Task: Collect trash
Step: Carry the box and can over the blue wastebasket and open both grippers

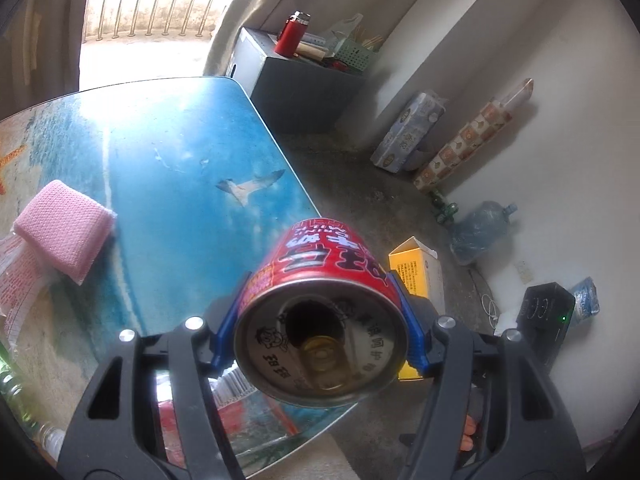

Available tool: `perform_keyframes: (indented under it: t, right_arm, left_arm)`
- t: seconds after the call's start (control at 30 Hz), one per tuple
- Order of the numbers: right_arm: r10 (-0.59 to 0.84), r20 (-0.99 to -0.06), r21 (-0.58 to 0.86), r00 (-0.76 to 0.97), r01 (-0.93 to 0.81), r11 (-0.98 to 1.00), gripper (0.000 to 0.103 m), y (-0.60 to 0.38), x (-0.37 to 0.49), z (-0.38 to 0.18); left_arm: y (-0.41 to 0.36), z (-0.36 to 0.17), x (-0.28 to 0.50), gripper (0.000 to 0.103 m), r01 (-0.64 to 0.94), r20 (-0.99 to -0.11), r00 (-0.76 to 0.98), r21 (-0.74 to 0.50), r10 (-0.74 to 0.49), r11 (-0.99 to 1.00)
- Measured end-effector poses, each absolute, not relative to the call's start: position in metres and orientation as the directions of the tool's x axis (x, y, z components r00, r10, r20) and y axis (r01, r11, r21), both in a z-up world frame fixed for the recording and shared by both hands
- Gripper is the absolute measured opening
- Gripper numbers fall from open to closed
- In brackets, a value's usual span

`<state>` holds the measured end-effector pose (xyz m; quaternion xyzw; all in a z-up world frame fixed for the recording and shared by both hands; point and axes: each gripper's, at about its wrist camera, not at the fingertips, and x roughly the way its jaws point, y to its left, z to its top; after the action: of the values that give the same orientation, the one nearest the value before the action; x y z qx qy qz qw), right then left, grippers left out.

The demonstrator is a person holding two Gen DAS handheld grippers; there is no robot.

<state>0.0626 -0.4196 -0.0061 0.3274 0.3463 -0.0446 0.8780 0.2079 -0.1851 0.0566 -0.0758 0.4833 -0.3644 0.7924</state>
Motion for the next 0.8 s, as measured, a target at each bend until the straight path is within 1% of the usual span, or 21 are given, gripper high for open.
perform_keyframes:
  t: [0.1, 0.2, 0.37, 0.57, 0.8]
  right_arm:
    - [0.089, -0.641, 0.538, 0.763, 0.364, 0.76, 0.073, -0.443, 0.033, -0.007]
    - [0.019, -0.663, 0.526, 0.749, 0.447, 0.724, 0.073, -0.469, 0.001, -0.017]
    - [-0.056, -0.716, 0.522, 0.696, 0.587, 0.619, 0.073, -0.52, -0.053, -0.05]
    - [-0.053, -0.789, 0.521, 0.613, 0.711, 0.472, 0.073, -0.572, -0.096, -0.11]
    - [-0.013, -0.84, 0.498, 0.543, 0.78, 0.377, 0.073, -0.623, -0.097, -0.17]
  left_arm:
    - [-0.224, 0.056, 0.194, 0.062, 0.557, -0.717, 0.203, -0.476, -0.667, 0.681]
    - [-0.267, 0.048, 0.178, 0.062, 0.6, -0.729, 0.119, -0.488, -0.674, 0.634]
    - [-0.343, 0.015, 0.148, 0.062, 0.643, -0.775, -0.022, -0.495, -0.631, 0.584]
    - [-0.426, -0.043, 0.119, 0.062, 0.675, -0.845, -0.127, -0.457, -0.519, 0.579]
    - [-0.508, -0.113, 0.101, 0.062, 0.673, -0.892, -0.215, -0.43, -0.397, 0.602]
